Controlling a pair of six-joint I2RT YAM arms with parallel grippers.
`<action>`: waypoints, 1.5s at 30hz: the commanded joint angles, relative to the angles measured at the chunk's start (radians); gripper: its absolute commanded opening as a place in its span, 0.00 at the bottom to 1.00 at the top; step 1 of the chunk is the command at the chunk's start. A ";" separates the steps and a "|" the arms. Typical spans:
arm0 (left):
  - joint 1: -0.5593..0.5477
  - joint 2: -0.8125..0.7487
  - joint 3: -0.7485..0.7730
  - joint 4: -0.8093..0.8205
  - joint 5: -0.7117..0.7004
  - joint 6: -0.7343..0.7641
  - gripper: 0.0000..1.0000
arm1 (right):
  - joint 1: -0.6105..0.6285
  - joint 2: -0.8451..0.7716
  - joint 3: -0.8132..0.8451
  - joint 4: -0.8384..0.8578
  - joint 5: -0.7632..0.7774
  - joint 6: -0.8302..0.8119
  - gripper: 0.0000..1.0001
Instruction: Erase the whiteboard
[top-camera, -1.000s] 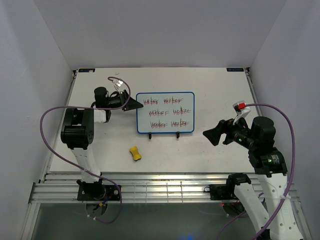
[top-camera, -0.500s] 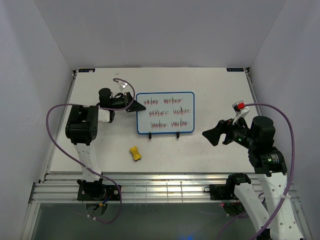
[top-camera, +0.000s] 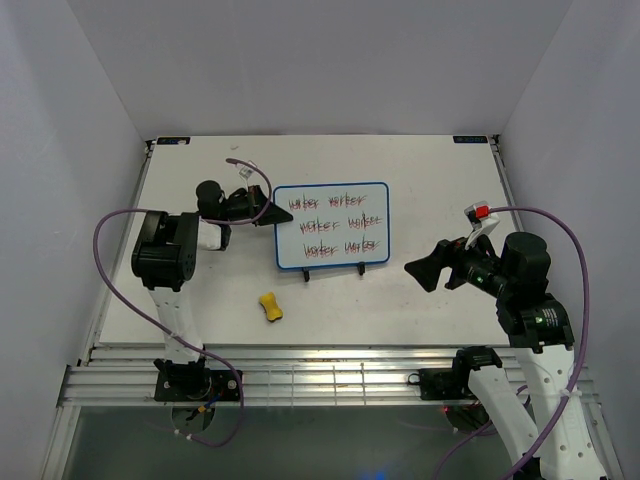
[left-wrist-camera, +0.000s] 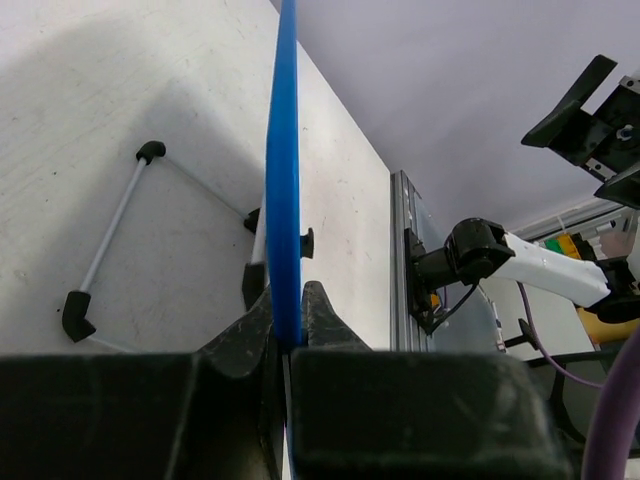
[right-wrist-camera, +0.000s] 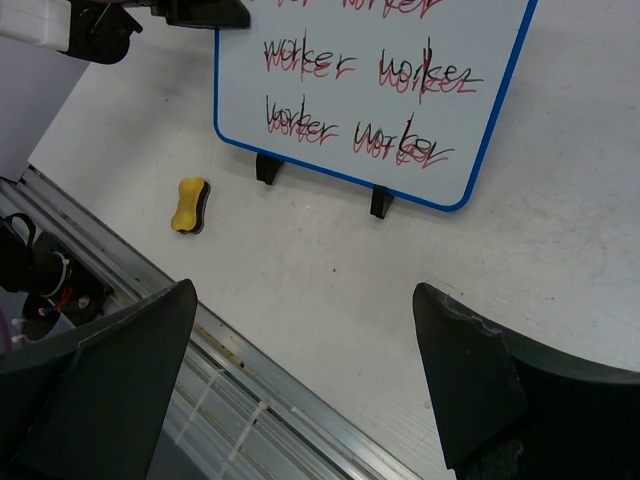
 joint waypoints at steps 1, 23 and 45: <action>0.003 -0.158 0.002 0.026 -0.003 -0.004 0.00 | 0.005 0.000 0.010 0.018 -0.001 -0.004 0.94; 0.038 -0.985 0.081 -0.862 -0.823 0.274 0.00 | 0.725 0.368 0.020 0.348 0.499 0.202 0.96; 0.040 -1.195 0.531 -1.607 -1.446 0.541 0.00 | 1.095 1.458 0.779 0.115 0.830 0.295 0.71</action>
